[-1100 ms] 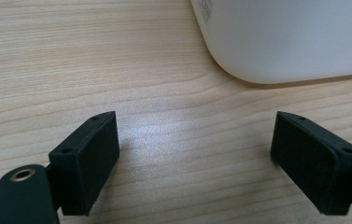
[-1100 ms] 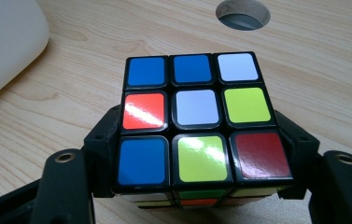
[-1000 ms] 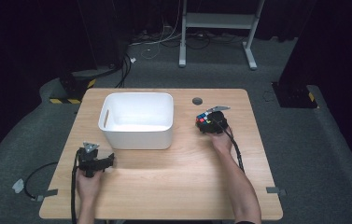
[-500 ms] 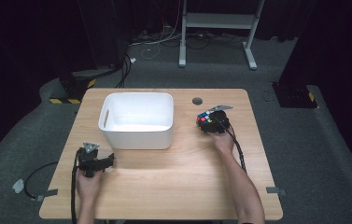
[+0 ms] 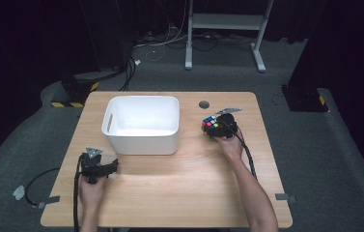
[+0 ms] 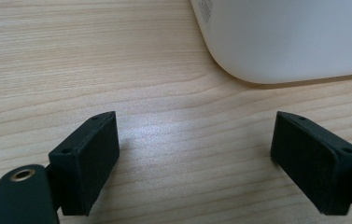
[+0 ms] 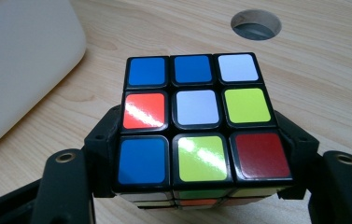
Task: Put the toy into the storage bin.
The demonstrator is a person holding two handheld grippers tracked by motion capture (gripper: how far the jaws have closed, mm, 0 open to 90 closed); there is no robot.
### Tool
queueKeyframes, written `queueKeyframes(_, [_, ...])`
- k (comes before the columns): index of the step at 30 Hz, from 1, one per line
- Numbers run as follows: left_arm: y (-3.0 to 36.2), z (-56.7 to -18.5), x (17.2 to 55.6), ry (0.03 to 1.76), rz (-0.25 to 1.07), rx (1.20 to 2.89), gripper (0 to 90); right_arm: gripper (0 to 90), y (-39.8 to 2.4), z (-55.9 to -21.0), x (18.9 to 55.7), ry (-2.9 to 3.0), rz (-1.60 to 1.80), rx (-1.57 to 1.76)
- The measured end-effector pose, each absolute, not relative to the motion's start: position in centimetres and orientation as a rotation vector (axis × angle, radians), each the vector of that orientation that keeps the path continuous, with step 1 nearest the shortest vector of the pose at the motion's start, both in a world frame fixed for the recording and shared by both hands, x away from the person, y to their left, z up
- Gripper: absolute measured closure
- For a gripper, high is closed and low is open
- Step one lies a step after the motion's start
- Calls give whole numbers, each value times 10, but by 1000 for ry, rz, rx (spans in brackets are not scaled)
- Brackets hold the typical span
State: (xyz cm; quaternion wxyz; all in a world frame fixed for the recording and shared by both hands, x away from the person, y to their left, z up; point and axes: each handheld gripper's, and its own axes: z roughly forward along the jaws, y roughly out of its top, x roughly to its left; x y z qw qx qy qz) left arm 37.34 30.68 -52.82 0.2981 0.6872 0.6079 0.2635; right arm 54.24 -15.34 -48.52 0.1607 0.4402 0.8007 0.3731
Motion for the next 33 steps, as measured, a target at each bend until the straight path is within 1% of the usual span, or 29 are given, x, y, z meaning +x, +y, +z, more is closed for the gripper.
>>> queueKeyframes(12, [307, -528, 373, 1615, 701, 1827, 155, 335, -153, -475, 540, 2326, 1091, 1226])
queueKeyframes(25, [307, -528, 373, 1615, 701, 1827, 155, 334, -152, -456, 530, 2342, 1133, 1169])
queueKeyframes(33, [307, -528, 373, 1614, 702, 1828, 155, 334, -146, -437, 523, 2353, 1175, 1109])
